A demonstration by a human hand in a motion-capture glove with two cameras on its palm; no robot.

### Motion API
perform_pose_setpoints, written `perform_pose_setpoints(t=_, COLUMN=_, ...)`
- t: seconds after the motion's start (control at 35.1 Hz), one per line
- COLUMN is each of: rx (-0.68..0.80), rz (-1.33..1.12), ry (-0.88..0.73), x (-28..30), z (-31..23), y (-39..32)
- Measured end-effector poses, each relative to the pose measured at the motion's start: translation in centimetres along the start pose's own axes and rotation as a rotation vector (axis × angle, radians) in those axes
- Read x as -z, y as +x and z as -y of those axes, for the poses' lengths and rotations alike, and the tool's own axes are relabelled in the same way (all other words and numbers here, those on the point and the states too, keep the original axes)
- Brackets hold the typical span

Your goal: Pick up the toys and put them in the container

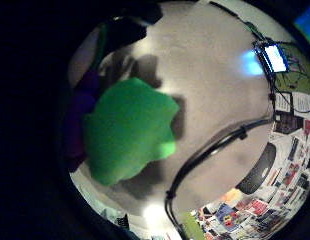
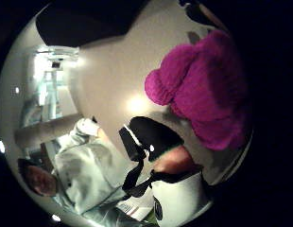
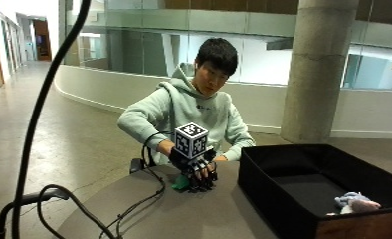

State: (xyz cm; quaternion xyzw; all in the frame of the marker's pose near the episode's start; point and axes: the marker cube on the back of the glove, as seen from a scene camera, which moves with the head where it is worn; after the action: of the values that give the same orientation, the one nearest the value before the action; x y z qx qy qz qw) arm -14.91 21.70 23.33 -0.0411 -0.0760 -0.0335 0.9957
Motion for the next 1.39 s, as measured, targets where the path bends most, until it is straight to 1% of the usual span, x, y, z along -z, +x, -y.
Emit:
perform_pose_setpoints(t=0.11, rx=0.014, rz=-0.014, ry=0.082, x=-0.1, z=1.2, y=-0.4)
perform_pose_setpoints(t=0.26, rx=0.08, rz=-0.033, ry=0.21, x=0.6, z=3.4, y=0.4)
perform_pose_setpoints(t=0.31, rx=0.095, rz=-0.034, ry=0.228, x=0.9, z=3.9, y=0.4)
perform_pose_setpoints(t=0.37, rx=0.097, rz=-0.027, ry=0.209, x=1.3, z=4.4, y=0.5)
perform_pose_setpoints(t=0.54, rx=0.051, rz=0.01, ry=0.075, x=3.9, z=5.1, y=-0.6)
perform_pose_setpoints(t=0.63, rx=0.048, rz=0.011, ry=0.047, x=6.7, z=5.2, y=-1.6)
perform_pose_setpoints(t=0.71, rx=0.075, rz=-0.011, ry=0.061, x=11.0, z=5.9, y=-2.0)
perform_pose_setpoints(t=0.83, rx=0.092, rz=-0.029, ry=0.155, x=17.4, z=6.8, y=-3.8)
perform_pose_setpoints(t=1.0, rx=0.093, rz=-0.044, ry=0.401, x=26.3, z=8.8, y=-8.0)
perform_pose_setpoints(t=1.11, rx=0.106, rz=-0.049, ry=0.527, x=30.9, z=11.1, y=-10.4)
perform_pose_setpoints(t=1.22, rx=0.099, rz=-0.037, ry=0.62, x=33.6, z=13.7, y=-12.4)
perform_pose_setpoints(t=1.31, rx=0.092, rz=-0.026, ry=0.676, x=34.4, z=15.6, y=-13.3)
perform_pose_setpoints(t=1.39, rx=0.07, rz=-0.02, ry=0.661, x=34.0, z=17.3, y=-13.6)
